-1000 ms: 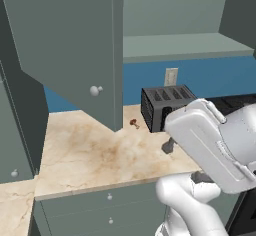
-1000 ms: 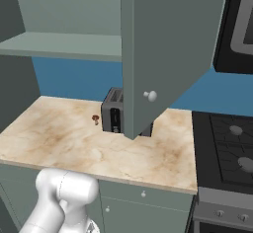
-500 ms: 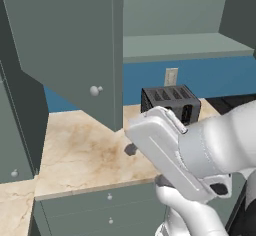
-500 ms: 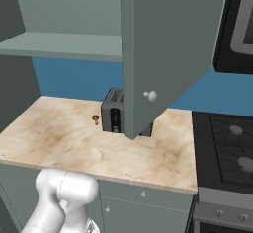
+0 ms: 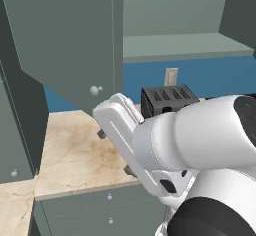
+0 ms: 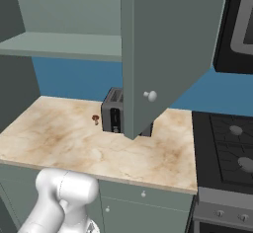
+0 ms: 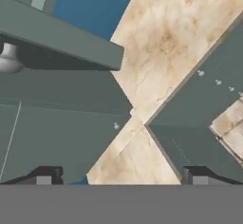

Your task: Close all open cabinet doors.

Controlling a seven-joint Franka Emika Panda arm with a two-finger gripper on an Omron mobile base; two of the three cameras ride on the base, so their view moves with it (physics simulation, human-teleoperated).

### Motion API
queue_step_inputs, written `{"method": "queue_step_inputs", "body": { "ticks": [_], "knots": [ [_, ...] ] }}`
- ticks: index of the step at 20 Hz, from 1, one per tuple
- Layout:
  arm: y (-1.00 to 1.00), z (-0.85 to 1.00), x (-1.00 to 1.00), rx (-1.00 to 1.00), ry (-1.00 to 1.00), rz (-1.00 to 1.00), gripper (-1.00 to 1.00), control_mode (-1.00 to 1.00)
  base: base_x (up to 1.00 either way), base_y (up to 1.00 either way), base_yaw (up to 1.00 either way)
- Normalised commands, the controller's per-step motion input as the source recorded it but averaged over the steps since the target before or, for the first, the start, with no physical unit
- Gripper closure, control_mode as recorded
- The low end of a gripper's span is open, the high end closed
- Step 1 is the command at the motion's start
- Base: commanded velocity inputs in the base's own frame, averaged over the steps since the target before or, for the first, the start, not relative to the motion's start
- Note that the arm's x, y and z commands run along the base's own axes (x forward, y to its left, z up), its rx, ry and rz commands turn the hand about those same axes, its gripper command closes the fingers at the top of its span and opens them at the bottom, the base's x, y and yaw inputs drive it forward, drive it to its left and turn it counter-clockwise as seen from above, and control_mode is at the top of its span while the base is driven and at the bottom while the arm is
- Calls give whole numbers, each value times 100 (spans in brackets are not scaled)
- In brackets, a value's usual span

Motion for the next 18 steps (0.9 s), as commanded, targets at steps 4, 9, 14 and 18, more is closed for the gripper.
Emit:
{"method": "queue_step_inputs", "body": {
  "ticks": [4, 9, 14, 18],
  "knots": [
    [37, 15, 33, 12, 0, -9, -100, -100, 0, 0, 0],
    [20, 4, 29, 13, -8, -10, -100, -100, 0, 0, 0],
    [8, 0, 34, 8, -19, -16, -100, -100, 0, 0, 0],
    [11, 0, 39, 1, -30, -23, -100, -100, 0, 0, 0]
  ]
}}
